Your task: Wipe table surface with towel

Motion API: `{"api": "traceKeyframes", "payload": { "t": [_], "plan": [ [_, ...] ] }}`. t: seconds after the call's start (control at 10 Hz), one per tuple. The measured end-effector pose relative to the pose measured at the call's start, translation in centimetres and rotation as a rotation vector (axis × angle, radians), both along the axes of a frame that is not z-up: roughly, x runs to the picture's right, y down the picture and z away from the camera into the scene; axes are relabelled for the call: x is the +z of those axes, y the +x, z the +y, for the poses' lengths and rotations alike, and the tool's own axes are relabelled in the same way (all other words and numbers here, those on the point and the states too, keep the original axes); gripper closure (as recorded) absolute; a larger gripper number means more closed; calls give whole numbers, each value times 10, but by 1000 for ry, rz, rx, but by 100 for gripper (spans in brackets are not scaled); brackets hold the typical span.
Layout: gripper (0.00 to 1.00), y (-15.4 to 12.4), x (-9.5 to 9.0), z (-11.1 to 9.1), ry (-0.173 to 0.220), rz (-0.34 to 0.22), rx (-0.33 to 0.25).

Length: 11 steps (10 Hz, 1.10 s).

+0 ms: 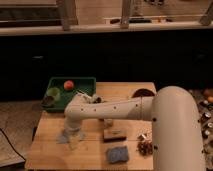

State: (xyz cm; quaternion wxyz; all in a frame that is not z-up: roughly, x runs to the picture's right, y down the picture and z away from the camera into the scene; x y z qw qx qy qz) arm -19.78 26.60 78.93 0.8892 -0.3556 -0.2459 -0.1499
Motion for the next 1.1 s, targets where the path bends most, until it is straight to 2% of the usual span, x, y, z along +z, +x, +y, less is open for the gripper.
{"api": "traceKeyframes", "payload": {
  "t": [0.3,0.4,0.7,1.1],
  "plan": [
    [21,1,13,5,7,8,49],
    [27,2,16,6,6,9,58],
    [55,4,22,6,4,10,83],
    [96,7,18,2,7,11,74]
  ]
}}
